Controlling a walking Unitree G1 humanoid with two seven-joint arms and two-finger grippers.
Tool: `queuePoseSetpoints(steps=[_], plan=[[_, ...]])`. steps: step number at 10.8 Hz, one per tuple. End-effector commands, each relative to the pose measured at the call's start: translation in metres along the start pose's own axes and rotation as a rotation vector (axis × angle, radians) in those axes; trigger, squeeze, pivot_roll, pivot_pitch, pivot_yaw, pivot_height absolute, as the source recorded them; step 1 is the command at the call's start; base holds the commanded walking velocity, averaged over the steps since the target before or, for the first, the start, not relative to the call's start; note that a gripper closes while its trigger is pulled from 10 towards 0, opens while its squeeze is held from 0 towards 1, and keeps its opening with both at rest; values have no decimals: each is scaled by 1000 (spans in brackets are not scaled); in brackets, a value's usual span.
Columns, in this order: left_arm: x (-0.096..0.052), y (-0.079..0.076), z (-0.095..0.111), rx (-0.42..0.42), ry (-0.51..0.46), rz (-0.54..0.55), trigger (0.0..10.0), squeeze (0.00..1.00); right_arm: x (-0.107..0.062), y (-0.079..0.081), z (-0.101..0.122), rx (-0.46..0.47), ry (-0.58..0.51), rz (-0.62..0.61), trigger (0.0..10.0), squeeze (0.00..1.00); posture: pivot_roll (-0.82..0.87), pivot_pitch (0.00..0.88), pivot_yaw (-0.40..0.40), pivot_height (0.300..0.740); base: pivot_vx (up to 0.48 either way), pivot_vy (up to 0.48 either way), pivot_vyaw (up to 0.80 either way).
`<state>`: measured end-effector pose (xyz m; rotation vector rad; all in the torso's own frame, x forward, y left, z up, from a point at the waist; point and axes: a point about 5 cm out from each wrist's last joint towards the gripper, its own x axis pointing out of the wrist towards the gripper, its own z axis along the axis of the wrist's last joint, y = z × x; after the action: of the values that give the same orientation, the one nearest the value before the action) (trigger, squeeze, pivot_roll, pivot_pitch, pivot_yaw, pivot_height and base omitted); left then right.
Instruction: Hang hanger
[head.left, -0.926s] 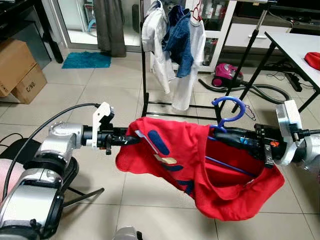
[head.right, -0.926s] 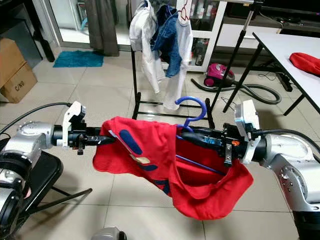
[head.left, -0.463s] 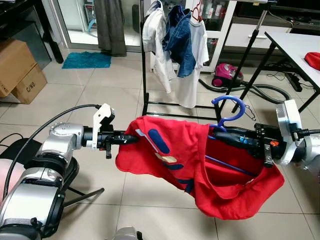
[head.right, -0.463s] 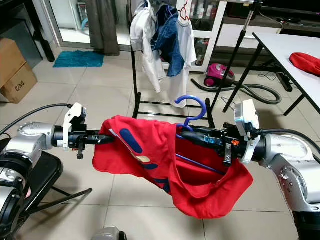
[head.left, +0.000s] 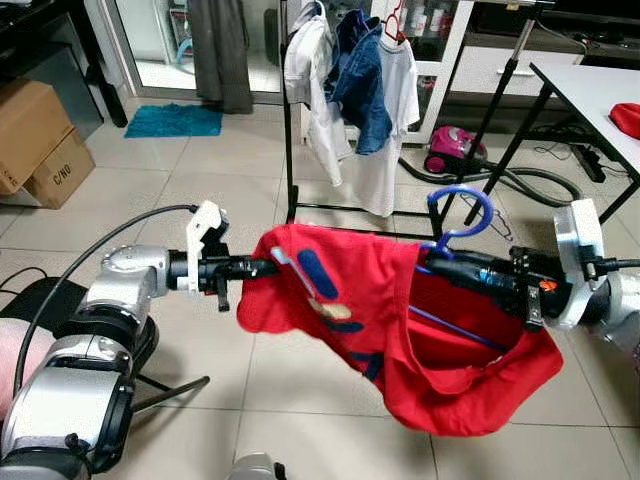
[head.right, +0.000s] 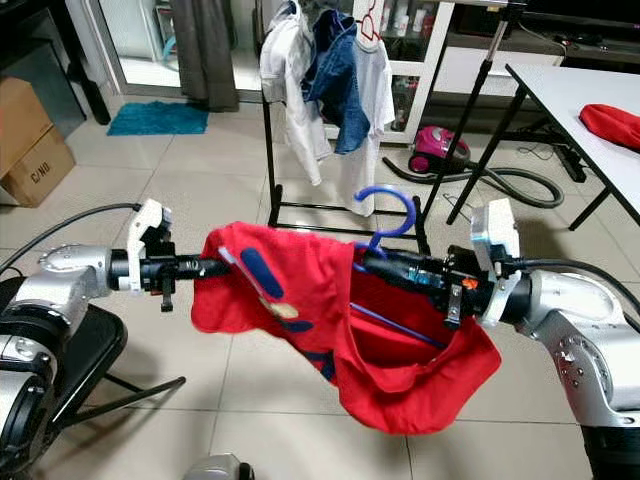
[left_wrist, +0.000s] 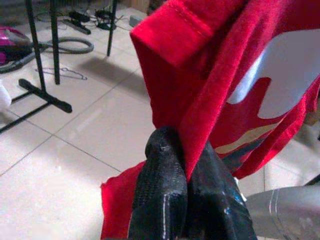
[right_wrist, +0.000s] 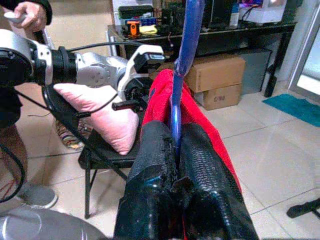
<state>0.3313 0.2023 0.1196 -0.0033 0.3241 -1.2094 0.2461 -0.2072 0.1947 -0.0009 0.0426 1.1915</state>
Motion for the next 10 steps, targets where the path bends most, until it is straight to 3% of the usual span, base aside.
queuePoseSetpoints(steps=[1,4,7,10], plan=[[-3,1,4,22,-32,16,0,0,-3,0,8,-34,-40,-18,10000,0,-20,0,43,740,0,0,0],[-21,-2,0,41,-137,112,0,0,-7,-6,3,-35,-24,-86,10000,0,-9,0,41,740,0,0,0],[-43,1,11,86,-212,240,0,0,-9,-15,-2,-44,7,-150,10000,0,1,0,33,740,0,0,0],[-39,-14,-4,97,-169,220,0,0,-15,-33,2,-82,-15,-312,10000,0,-4,0,34,740,0,0,0]])
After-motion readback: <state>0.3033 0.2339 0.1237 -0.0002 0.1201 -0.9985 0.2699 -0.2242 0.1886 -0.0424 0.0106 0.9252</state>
